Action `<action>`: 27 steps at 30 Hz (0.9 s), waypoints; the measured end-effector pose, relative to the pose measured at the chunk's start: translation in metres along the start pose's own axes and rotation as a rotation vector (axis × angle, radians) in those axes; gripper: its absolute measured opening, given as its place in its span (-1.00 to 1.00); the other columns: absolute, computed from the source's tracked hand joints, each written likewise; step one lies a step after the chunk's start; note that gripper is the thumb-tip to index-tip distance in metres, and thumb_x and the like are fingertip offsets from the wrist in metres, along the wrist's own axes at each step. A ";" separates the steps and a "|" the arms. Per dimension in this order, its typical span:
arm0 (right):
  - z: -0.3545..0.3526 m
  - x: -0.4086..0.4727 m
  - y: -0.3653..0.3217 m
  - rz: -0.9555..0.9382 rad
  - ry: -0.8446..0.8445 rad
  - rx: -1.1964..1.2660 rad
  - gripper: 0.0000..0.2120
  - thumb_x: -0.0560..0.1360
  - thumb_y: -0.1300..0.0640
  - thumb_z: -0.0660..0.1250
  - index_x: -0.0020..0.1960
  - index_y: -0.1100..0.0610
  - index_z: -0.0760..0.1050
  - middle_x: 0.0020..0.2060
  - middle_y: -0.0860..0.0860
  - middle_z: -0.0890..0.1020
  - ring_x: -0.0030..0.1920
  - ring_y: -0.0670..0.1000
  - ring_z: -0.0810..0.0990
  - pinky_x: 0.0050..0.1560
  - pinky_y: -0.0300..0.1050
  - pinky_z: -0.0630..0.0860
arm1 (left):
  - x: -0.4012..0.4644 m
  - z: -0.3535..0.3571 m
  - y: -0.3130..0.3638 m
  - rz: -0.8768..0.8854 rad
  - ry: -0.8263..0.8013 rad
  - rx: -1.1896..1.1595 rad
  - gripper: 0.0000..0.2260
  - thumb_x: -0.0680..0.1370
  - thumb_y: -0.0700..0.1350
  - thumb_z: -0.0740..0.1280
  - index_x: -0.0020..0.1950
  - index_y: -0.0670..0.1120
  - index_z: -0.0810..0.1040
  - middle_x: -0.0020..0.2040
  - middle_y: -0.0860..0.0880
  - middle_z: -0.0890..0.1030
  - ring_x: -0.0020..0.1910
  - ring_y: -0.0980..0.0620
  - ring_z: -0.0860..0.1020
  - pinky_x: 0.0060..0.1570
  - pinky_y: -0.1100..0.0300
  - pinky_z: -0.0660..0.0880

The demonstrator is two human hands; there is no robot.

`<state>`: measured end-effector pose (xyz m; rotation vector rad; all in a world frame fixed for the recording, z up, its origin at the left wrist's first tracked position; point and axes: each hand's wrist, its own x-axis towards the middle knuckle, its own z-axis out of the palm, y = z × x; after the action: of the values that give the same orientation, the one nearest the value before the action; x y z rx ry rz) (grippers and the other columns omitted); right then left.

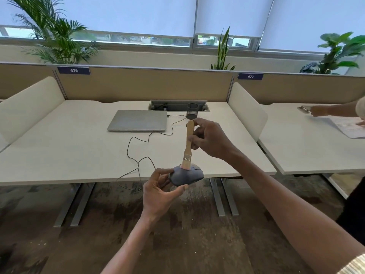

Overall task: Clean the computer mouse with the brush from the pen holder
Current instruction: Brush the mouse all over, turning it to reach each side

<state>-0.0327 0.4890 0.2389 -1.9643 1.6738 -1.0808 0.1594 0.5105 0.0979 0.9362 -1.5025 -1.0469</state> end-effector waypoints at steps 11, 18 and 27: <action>0.001 -0.003 0.006 -0.010 -0.004 -0.007 -0.74 0.54 0.35 0.38 0.22 0.27 0.49 -0.16 0.19 0.72 -0.27 0.03 0.72 -0.17 -0.20 0.68 | -0.006 0.003 0.001 0.061 -0.016 -0.001 -0.57 0.23 -0.20 0.65 0.01 -0.21 0.59 -0.03 0.03 0.71 -0.02 0.14 0.71 0.00 0.31 0.61; 0.003 0.003 -0.004 0.008 0.016 0.043 -0.73 0.55 0.34 0.37 0.23 0.29 0.48 -0.17 0.19 0.72 -0.29 0.00 0.73 -0.19 -0.16 0.70 | -0.009 0.004 0.001 0.117 -0.030 -0.001 -0.57 0.24 -0.12 0.65 0.03 -0.11 0.61 -0.03 0.10 0.72 -0.04 0.08 0.71 -0.02 0.26 0.63; 0.009 0.012 0.000 0.169 -0.093 -0.064 -0.83 0.55 0.33 0.37 0.13 0.29 0.51 -0.18 0.22 0.72 -0.30 0.06 0.74 -0.15 0.02 0.72 | -0.013 0.000 -0.008 0.262 -0.041 0.080 -0.54 0.24 -0.27 0.66 0.08 -0.19 0.61 0.02 -0.07 0.70 0.03 0.08 0.70 0.03 0.25 0.62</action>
<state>-0.0259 0.4758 0.2374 -1.8420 1.8068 -0.8726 0.1617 0.5205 0.0866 0.7509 -1.6606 -0.8262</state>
